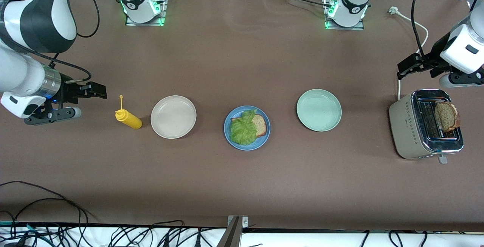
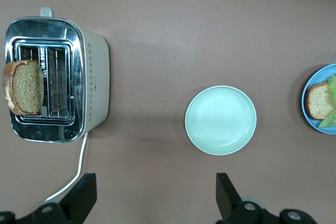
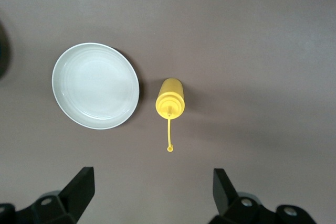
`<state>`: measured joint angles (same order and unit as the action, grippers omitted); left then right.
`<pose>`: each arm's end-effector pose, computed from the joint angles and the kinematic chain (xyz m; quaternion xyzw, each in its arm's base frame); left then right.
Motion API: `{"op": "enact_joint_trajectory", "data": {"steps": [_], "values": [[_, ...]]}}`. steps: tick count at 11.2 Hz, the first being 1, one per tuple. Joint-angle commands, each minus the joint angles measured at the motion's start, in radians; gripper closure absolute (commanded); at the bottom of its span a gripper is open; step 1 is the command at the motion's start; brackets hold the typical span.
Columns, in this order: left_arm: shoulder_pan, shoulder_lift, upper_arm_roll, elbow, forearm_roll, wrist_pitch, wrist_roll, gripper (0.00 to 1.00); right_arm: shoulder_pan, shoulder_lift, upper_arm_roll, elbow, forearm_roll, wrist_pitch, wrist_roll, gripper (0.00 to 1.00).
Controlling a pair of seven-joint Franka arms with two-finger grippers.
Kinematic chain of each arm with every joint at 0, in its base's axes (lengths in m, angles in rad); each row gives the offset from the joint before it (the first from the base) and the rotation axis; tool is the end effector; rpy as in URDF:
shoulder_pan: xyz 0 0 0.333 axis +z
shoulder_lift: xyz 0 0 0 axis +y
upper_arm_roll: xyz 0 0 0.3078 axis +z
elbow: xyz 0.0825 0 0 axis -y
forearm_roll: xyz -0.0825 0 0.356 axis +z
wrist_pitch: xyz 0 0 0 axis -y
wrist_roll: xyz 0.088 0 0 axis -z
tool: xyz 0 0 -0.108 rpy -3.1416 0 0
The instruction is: Make sandwich in blue plate with both arms
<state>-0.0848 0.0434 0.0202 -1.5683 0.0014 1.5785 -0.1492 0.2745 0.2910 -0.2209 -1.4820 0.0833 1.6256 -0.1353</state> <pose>0.5381 -0.0349 0.5939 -0.9990 -0.0423 0.0164 0.0029 0.6005 0.0566 0.4973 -0.9933 -0.0912 0.0696 0.0125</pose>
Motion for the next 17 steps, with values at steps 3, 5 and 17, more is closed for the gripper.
{"op": "enact_joint_trajectory", "data": {"steps": [3, 5, 17], "values": [[-0.004, -0.016, -0.002, -0.006, 0.0, 0.014, 0.02, 0.0, -0.023, -0.016, -0.001, -0.008, 0.016, 0.002, -0.027, 0.0], [-0.003, -0.014, -0.002, -0.007, -0.001, 0.014, 0.02, 0.0, -0.024, -0.016, -0.001, -0.008, 0.016, 0.002, -0.029, 0.0], [-0.004, -0.016, -0.002, -0.007, -0.008, 0.014, 0.016, 0.0, -0.058, 0.005, -0.001, -0.009, 0.176, 0.007, -0.391, 0.0]]}}
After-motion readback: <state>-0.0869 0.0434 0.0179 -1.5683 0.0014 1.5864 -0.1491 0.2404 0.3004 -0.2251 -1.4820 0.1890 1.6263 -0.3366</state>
